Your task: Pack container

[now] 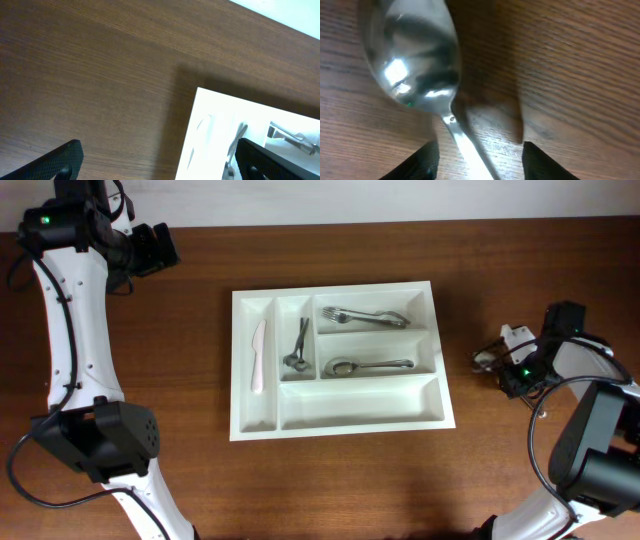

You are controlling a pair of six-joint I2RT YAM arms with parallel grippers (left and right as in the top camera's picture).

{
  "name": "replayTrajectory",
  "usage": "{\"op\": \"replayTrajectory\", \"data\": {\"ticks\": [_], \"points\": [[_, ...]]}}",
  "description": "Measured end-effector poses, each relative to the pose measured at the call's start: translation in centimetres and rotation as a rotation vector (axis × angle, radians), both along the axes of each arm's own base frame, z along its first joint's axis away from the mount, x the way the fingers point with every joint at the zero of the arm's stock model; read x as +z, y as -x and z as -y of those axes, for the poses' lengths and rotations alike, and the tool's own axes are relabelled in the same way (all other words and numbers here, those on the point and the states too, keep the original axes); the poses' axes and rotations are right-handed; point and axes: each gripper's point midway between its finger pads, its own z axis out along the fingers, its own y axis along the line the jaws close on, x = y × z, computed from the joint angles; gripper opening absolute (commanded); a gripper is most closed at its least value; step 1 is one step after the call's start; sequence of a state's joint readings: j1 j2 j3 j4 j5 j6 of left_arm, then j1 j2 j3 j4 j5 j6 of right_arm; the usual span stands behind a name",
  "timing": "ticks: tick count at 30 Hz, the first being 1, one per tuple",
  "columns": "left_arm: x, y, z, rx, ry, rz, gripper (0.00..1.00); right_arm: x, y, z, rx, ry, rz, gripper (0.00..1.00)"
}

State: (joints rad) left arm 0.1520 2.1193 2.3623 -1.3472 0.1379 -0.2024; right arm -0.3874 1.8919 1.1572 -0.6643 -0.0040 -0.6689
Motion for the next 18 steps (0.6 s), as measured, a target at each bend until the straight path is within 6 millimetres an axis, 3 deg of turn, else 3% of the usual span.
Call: {"op": "replayTrajectory", "data": {"ticks": [2,4,5,10,12,18], "points": [[0.02,0.00,0.00,0.000,0.000,0.000,0.99,-0.04,-0.15,-0.10,0.002,-0.007,0.006,0.44],[0.00,0.00,0.00,0.000,0.000,0.000,0.99,-0.05,-0.33,-0.16,0.007,-0.011,0.013,0.25],[0.02,0.00,0.00,0.000,0.000,0.000,0.99,-0.07,-0.38,-0.22,0.007,-0.014,0.016,0.21],[0.00,0.00,0.01,0.000,0.000,0.000,0.99,-0.08,-0.53,-0.46,0.011,-0.029,0.023,0.16],[0.02,0.00,0.01,0.000,0.000,0.000,0.99,-0.07,-0.60,-0.63,0.014,-0.038,0.027,0.05],[0.00,0.00,0.01,0.000,0.000,0.000,0.99,0.07,-0.99,-1.04,0.021,-0.063,0.045,0.04]]}}
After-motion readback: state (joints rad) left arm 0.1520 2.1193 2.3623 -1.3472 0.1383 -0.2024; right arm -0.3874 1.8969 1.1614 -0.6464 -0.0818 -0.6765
